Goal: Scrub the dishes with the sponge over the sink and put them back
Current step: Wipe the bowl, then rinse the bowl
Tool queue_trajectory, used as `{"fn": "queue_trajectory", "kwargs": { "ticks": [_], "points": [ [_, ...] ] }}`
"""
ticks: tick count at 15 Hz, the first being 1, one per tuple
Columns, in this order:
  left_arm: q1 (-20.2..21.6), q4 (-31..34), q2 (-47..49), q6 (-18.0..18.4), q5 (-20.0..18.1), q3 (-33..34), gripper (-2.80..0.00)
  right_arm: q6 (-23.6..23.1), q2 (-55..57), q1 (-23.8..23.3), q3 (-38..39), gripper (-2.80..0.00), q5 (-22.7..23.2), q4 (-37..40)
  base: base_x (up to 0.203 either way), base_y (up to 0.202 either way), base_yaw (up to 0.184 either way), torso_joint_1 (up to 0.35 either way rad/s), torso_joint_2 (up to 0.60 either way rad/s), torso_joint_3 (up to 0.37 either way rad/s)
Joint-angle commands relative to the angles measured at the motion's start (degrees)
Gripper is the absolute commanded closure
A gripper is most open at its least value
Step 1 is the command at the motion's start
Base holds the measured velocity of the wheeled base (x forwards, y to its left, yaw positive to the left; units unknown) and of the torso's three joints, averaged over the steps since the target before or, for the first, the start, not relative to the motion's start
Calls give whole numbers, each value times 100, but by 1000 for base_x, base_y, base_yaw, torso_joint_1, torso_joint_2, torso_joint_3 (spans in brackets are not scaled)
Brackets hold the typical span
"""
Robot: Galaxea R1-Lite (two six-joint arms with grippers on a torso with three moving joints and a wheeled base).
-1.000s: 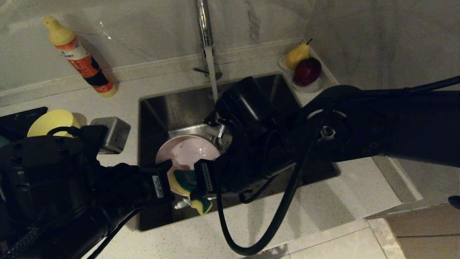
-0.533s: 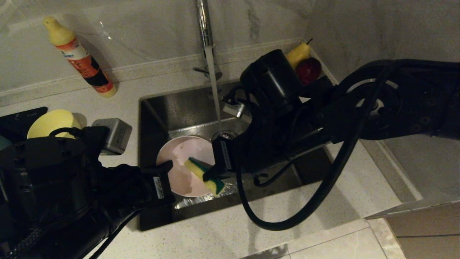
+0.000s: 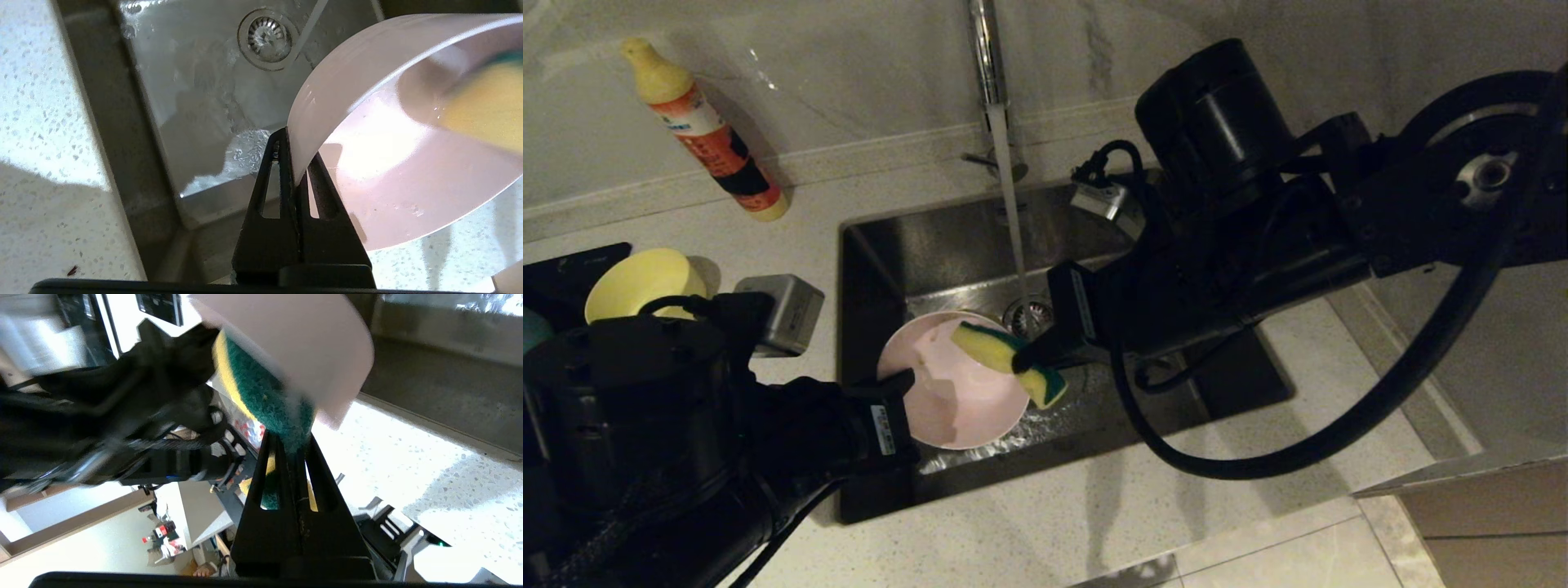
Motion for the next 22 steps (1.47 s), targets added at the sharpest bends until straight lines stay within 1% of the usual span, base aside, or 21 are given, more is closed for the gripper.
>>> {"fn": "queue_trajectory", "kwargs": {
  "ticks": [1,2,4,5,6,7,9,10,12,13,15,16,18,22],
  "points": [
    [161,-24,198,-35,5,-21,0,21,-324,-2,-13,0,13,11,0,0,0,0,0,0],
    [272,-29,296,-70,-25,-62,0,21,-412,-2,-27,0,14,9,0,0,0,0,0,0],
    [493,35,682,-315,-42,-433,0,8,-875,-15,-61,0,19,-7,0,0,0,0,0,0],
    [624,129,905,-459,-42,-710,0,-12,-1086,-135,-70,0,23,-13,0,0,0,0,0,0],
    [736,304,1140,-600,-58,-1010,0,-18,-1221,-360,-47,0,33,2,0,0,0,0,0,0],
    [811,540,1390,-849,-87,-1361,0,-8,-1351,-547,23,0,46,21,0,0,0,0,0,0],
    [893,1209,1835,-1437,-189,-2164,0,-19,-1636,-806,512,0,81,1,0,0,0,0,0,0],
    [931,1627,2055,-1758,-315,-2634,0,-30,-1799,-940,800,0,122,-20,0,0,0,0,0,0],
    [1012,2439,2447,-2288,-691,-3501,0,-100,-2059,-1177,1350,0,243,-50,0,0,0,0,0,0],
    [1066,2808,2665,-2477,-908,-3887,0,-154,-2215,-1279,1661,0,301,-109,0,0,0,0,0,0],
    [1180,3431,3040,-2728,-1306,-4492,0,-188,-2519,-1412,2250,0,356,-458,0,0,0,0,0,0],
    [1228,3698,3186,-2887,-1407,-4729,0,-193,-2638,-1446,2476,0,375,-709,0,0,0,0,0,0],
    [1323,3999,3479,-3201,-1459,-5110,0,-204,-2798,-1483,2826,0,414,-1026,0,0,0,0,0,0],
    [1414,4100,3793,-3394,-1483,-5539,0,-196,-2943,-1632,3063,0,530,-1045,0,0,0,0,0,0]
  ]
}}
